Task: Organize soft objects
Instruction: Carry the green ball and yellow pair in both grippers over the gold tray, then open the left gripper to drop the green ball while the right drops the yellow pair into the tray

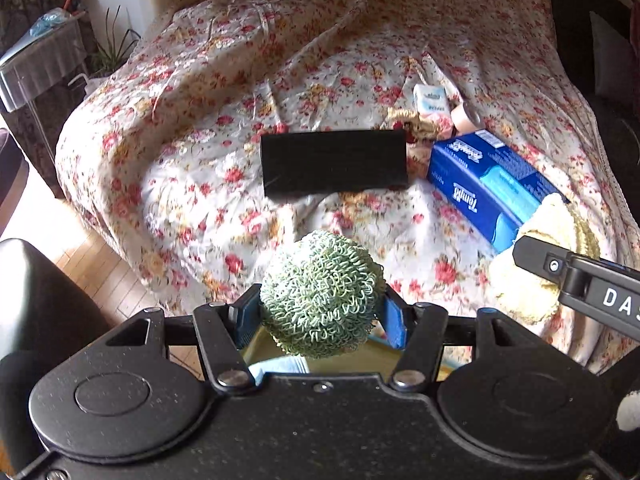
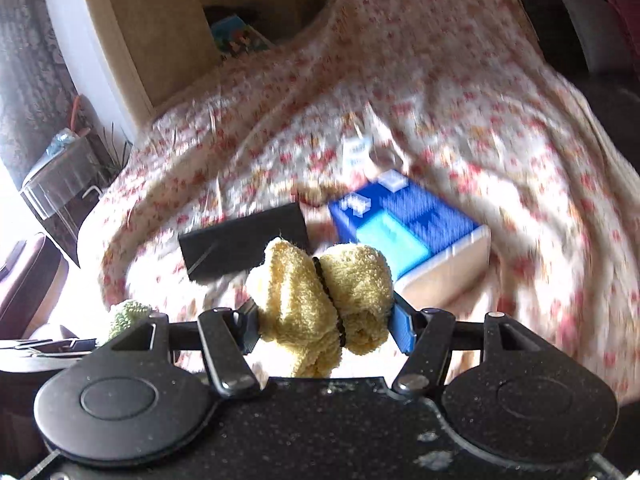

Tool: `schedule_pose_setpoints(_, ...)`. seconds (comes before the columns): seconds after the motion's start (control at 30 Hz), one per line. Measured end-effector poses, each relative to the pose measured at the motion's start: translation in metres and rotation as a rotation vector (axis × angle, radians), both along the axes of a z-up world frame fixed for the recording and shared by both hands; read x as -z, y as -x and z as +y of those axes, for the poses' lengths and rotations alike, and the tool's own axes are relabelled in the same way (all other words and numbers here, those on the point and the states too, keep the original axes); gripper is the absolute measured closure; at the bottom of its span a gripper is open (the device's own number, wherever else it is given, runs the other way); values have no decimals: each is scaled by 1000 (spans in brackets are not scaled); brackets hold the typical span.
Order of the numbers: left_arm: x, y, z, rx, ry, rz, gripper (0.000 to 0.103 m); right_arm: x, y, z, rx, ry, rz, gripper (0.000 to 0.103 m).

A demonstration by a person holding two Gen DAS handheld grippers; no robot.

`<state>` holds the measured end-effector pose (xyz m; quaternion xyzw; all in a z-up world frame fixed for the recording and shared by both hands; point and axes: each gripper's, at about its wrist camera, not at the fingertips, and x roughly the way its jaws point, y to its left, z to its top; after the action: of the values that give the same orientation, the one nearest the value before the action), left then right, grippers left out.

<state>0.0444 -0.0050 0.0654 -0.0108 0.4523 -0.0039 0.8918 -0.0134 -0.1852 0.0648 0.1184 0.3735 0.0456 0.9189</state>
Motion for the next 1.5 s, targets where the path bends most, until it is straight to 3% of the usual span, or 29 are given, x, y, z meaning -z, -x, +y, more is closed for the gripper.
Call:
schedule_pose_setpoints(0.43,30,22,8,-5,12,89,46,11,31,11,19,10,136,41)
schedule_pose_setpoints(0.93,48,26,12,-10,13,154,45,17,32,22,-22,57,194,41)
schedule_pose_setpoints(1.5,46,28,10,-10,-9,149,36,20,32,23,-43,64,219,41)
